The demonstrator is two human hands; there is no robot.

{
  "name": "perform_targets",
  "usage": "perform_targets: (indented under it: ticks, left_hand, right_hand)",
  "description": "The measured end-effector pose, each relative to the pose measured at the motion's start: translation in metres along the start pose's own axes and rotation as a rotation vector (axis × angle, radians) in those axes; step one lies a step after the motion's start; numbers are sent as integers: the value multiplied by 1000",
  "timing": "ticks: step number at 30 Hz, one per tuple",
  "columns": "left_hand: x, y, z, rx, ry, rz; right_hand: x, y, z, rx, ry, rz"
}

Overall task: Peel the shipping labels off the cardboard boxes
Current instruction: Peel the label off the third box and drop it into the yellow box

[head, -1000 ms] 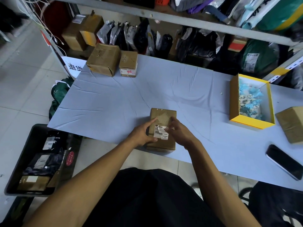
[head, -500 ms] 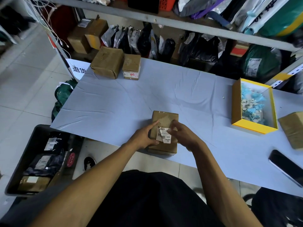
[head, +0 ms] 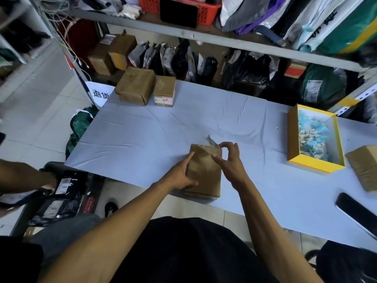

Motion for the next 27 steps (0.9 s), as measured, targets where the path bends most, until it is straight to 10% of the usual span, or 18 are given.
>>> perform_targets:
  ticks: [10,27]
  left_hand:
    - [-8,-22,25,86,-422,92]
    - [-44,-32,51,-85,-496,117]
  right_hand:
    - [-37,-32,-32,175,590,-140]
    - [-10,-52,7,264,620,-33]
Point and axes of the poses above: each hand's wrist, its own y-axis away from the middle knuckle, its own z-axis out of the back of the hand, x = y × z, the point moved 7 cm from there along -y, towards the middle knuckle, and after that the axes turned 15 degrees about x, right-handed, at the moved point
